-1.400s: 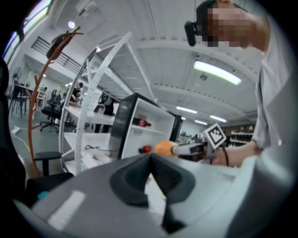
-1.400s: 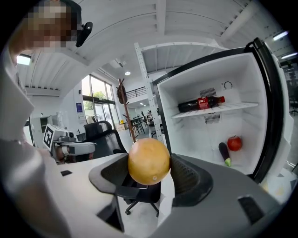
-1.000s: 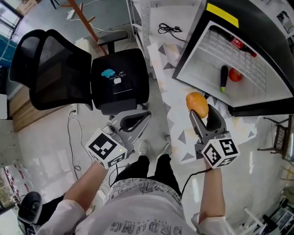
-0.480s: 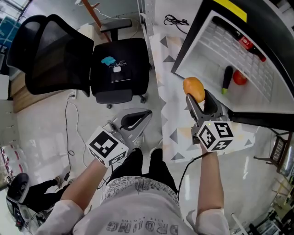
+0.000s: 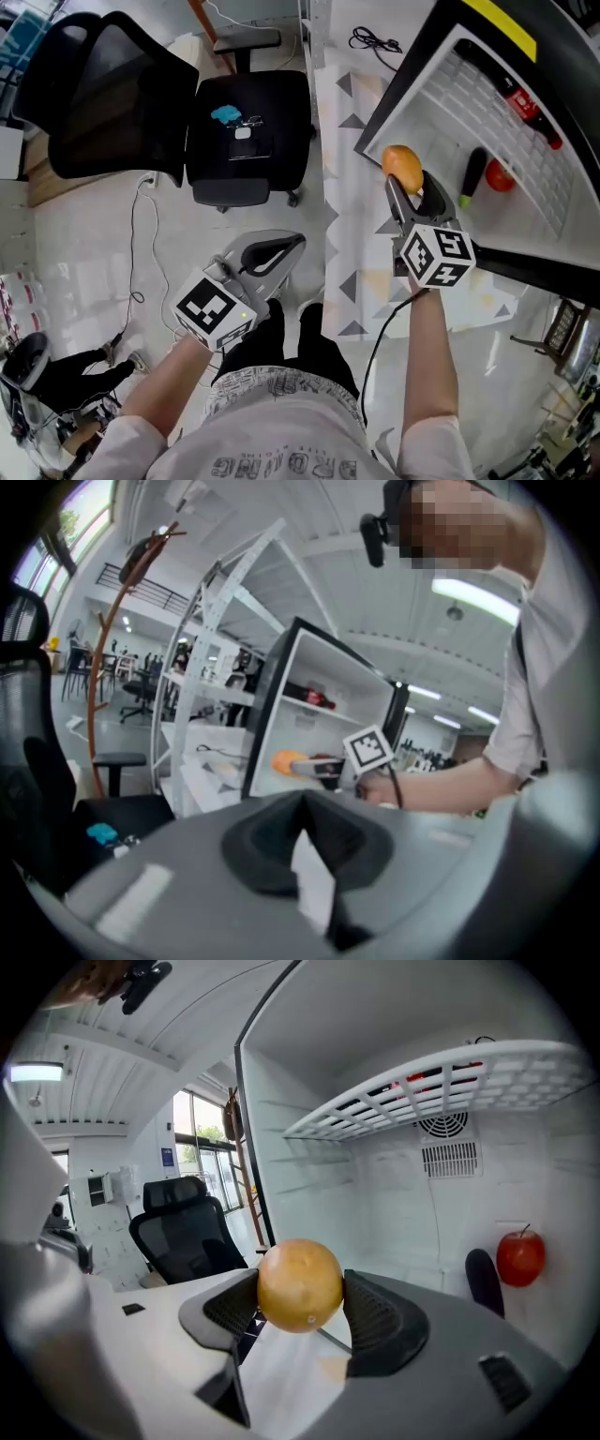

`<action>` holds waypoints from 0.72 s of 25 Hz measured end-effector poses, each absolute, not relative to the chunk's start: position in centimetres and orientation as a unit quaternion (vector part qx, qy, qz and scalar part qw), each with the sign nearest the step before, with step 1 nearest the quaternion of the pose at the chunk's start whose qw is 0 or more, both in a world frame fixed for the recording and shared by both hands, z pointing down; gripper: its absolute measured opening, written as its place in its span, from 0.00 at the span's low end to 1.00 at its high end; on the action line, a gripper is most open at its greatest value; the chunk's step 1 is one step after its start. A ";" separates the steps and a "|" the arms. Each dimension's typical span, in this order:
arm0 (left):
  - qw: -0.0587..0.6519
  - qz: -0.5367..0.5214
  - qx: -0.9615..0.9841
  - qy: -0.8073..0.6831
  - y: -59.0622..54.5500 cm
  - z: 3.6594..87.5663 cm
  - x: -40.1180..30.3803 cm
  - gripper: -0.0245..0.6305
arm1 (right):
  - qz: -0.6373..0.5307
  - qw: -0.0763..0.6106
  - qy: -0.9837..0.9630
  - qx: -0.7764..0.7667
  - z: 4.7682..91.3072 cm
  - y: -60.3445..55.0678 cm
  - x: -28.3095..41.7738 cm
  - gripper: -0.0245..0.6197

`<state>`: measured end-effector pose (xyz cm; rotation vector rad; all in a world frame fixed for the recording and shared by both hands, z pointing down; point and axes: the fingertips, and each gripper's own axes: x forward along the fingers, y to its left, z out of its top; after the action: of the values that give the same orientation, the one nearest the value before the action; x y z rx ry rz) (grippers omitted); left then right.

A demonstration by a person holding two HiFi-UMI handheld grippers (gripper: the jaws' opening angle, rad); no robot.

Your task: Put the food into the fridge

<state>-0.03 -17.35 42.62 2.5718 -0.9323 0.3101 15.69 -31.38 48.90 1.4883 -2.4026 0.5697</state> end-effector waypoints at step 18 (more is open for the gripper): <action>0.198 0.122 0.908 -0.347 -19.1 44.1 -0.7 0.05 | 0.179 0.172 -0.807 0.535 53.5 -36.3 16.2 0.48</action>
<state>-0.70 -19.12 44.12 2.5416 -0.9712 0.3420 16.21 -36.33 53.50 1.5190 -2.2911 0.5078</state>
